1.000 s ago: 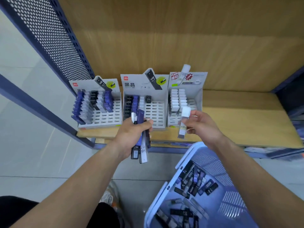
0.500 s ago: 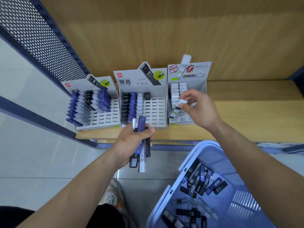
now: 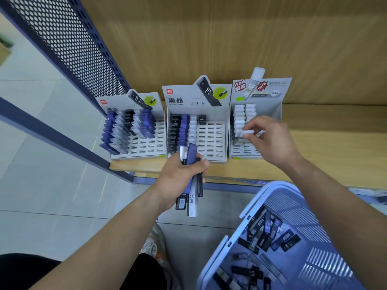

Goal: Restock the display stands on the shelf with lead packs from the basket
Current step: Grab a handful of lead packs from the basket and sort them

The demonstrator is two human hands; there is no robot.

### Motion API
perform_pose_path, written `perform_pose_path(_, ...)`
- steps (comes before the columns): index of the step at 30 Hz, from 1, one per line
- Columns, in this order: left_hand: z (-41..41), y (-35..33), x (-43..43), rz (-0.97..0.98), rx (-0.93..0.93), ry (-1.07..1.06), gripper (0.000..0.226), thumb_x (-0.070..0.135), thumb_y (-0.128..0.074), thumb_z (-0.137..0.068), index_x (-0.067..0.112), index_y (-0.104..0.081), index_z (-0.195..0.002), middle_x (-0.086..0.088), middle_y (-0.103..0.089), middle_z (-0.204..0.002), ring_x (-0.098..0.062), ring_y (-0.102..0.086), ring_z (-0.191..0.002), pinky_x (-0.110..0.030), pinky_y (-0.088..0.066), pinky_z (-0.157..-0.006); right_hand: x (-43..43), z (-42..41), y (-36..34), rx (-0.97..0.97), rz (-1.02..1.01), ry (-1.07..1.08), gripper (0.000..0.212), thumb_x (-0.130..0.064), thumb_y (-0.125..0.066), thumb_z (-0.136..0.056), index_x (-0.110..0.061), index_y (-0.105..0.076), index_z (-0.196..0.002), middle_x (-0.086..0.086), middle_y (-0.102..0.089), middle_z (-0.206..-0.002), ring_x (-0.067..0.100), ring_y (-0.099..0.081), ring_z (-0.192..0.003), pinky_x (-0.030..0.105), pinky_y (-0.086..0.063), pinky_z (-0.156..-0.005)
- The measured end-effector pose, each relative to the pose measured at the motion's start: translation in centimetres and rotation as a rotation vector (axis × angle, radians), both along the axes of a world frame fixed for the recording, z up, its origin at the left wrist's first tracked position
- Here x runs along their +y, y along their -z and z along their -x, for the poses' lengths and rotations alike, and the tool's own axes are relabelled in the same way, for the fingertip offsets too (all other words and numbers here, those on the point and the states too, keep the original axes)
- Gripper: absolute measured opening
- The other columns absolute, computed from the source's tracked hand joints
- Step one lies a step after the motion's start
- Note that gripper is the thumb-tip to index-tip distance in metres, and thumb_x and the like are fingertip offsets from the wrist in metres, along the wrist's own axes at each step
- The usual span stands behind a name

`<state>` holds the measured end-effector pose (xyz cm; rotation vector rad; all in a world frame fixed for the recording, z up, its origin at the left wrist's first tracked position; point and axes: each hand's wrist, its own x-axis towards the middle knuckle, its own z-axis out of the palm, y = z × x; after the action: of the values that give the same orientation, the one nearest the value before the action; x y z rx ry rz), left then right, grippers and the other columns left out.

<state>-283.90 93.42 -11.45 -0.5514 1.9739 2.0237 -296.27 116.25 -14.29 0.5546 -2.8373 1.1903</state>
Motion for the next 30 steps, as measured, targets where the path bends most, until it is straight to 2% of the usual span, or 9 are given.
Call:
perform_pose_path(5,-0.1,-0.1,-0.2,0.015,0.022,-0.006,0.013,0.015,-0.072,-0.093,0.011,-0.062,-0.086,-0.006,-0.064,-0.072,-0.026,-0.058,-0.070,-0.043,-0.055,-0.077,-0.2,-0.4,0.2,0.013,-0.010,-0.039,0.011,-0.016,-0.077,-0.085,-0.025,-0.073,-0.090,-0.007,-0.069,-0.088,0.009,-0.063,-0.080,0.036,-0.055,-0.076)
perform_pose_path(9,-0.1,-0.1,-0.5,0.042,0.032,-0.002,0.015,0.021,-0.074,-0.089,0.014,-0.063,-0.084,-0.005,-0.065,-0.074,-0.026,-0.059,-0.073,-0.054,-0.053,-0.090,0.3,-0.9,0.0,-0.004,-0.020,-0.032,0.010,-0.022,-0.077,-0.087,-0.030,-0.074,-0.090,-0.022,-0.067,-0.085,0.001,-0.063,-0.080,0.032,-0.054,-0.077)
perform_pose_path(12,-0.1,0.0,-0.7,0.049,0.029,-0.009,0.012,0.017,-0.072,-0.093,0.013,-0.063,-0.085,-0.005,-0.065,-0.074,-0.026,-0.058,-0.073,-0.057,-0.053,-0.092,0.6,-0.8,-0.2,0.022,-0.037,-0.042,0.008,-0.020,-0.074,-0.090,-0.022,-0.078,-0.096,-0.015,-0.070,-0.090,0.009,-0.066,-0.082,0.036,-0.056,-0.079)
perform_pose_path(14,-0.1,0.0,-0.7,0.046,0.030,-0.016,0.013,0.017,-0.072,-0.093,0.007,-0.063,-0.092,-0.005,-0.065,-0.074,-0.026,-0.059,-0.074,-0.055,-0.054,-0.090,0.3,-0.6,-0.1,0.057,-0.069,-0.058,0.010,-0.017,-0.073,-0.090,-0.019,-0.078,-0.098,-0.010,-0.068,-0.093,0.014,-0.066,-0.081,0.039,-0.056,-0.078)
perform_pose_path(18,0.0,-0.2,-0.6,0.020,0.042,-0.020,0.024,0.014,-0.070,-0.094,-0.007,-0.058,-0.097,-0.007,-0.064,-0.074,-0.025,-0.060,-0.069,-0.043,-0.057,-0.075,-0.6,0.1,0.6,0.117,-0.210,-0.037,0.012,-0.022,-0.071,-0.091,-0.022,-0.077,-0.102,-0.013,-0.057,-0.097,0.013,-0.059,-0.079,0.034,-0.051,-0.070)
perform_pose_path(20,0.0,-0.3,-0.6,0.003,0.029,-0.021,0.021,0.014,-0.070,-0.094,-0.004,-0.059,-0.096,-0.007,-0.064,-0.074,-0.025,-0.061,-0.066,-0.036,-0.057,-0.066,-0.9,0.3,0.9,0.116,-0.233,-0.008,0.010,-0.021,-0.072,-0.090,-0.024,-0.076,-0.099,-0.014,-0.058,-0.094,0.015,-0.060,-0.081,0.032,-0.049,-0.068)
perform_pose_path(25,0.0,-0.5,-0.6,-0.015,0.034,-0.024,0.012,0.014,-0.069,-0.095,0.005,-0.061,-0.093,-0.007,-0.064,-0.075,-0.023,-0.061,-0.065,-0.032,-0.055,-0.065,-1.4,-0.3,1.1,0.126,-0.269,0.037,0.007,-0.022,-0.071,-0.091,-0.025,-0.075,-0.096,-0.009,-0.064,-0.096,0.017,-0.062,-0.086,0.029,-0.045,-0.064)
perform_pose_path(27,0.2,-0.7,-0.4,-0.044,0.037,-0.041,0.011,0.014,-0.068,-0.095,0.005,-0.062,-0.093,-0.005,-0.064,-0.074,-0.022,-0.061,-0.062,-0.031,-0.054,-0.061,-1.3,-1.2,0.0,0.123,-0.203,0.067,0.009,-0.026,-0.069,-0.093,-0.026,-0.075,-0.099,-0.010,-0.063,-0.098,0.013,-0.060,-0.082,0.028,-0.047,-0.065)
perform_pose_path(30,0.6,-0.9,-0.2,-0.063,0.037,-0.068,0.012,0.015,-0.068,-0.096,0.008,-0.063,-0.088,-0.004,-0.064,-0.073,-0.022,-0.061,-0.063,-0.031,-0.054,-0.060,-2.5,-5.1,-2.9,-0.029,0.107,0.135,0.006,-0.024,-0.067,-0.093,-0.025,-0.073,-0.091,-0.009,-0.067,-0.089,0.008,-0.060,-0.071,0.020,-0.046,-0.065)
